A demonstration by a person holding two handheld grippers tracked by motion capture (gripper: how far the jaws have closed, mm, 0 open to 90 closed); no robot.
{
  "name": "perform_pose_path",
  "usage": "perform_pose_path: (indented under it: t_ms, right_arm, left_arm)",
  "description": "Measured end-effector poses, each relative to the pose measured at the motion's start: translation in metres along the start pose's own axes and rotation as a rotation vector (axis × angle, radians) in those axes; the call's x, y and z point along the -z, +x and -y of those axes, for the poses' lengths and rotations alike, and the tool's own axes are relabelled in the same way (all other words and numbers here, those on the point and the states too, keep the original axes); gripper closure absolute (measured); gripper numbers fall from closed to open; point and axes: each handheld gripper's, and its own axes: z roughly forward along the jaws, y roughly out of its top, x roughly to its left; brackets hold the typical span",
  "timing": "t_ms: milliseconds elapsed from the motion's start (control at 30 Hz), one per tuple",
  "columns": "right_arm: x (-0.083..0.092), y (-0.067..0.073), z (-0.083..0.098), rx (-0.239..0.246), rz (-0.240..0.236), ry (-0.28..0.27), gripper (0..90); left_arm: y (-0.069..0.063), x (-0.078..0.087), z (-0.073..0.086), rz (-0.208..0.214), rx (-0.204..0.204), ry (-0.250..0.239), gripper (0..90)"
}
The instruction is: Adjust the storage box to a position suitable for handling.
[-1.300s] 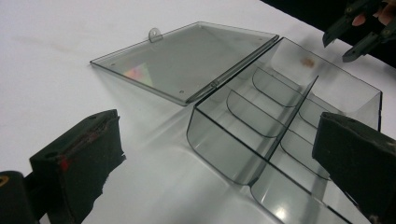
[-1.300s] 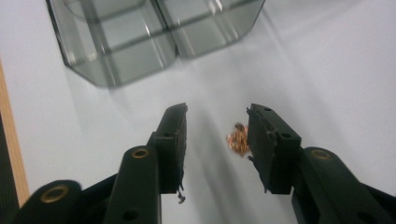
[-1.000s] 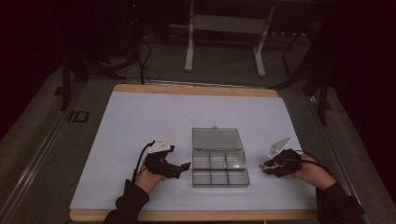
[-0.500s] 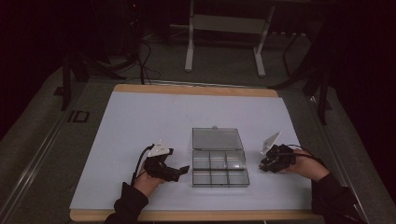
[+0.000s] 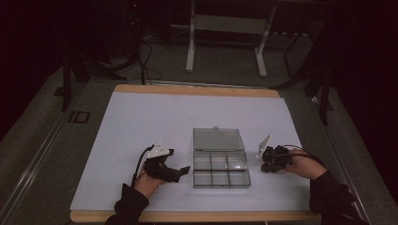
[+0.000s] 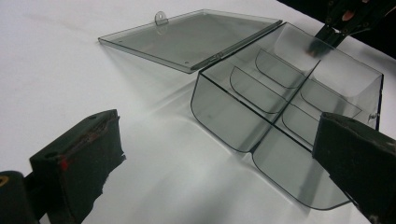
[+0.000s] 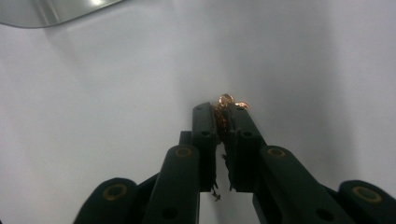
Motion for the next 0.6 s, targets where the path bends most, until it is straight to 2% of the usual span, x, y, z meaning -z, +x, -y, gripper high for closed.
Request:
perform_pose_path:
  t_ms: [233, 367, 600]
  right_arm:
    - [0.002, 0.001, 0.003, 0.001, 0.004, -0.009, 85.1]
    - [0.009, 0.0, 0.005, 0.002, -0.012, -0.025, 85.1]
    - [0.024, 0.003, 0.006, 0.008, 0.0, -0.052, 85.1]
  left_arm:
    - [0.002, 0.0, 0.001, -0.001, 0.009, -0.001, 2.0]
    - [0.002, 0.0, 0.001, 0.0, 0.009, -0.001, 2.0]
    - [0.003, 0.0, 0.002, -0.001, 0.015, -0.002, 2.0]
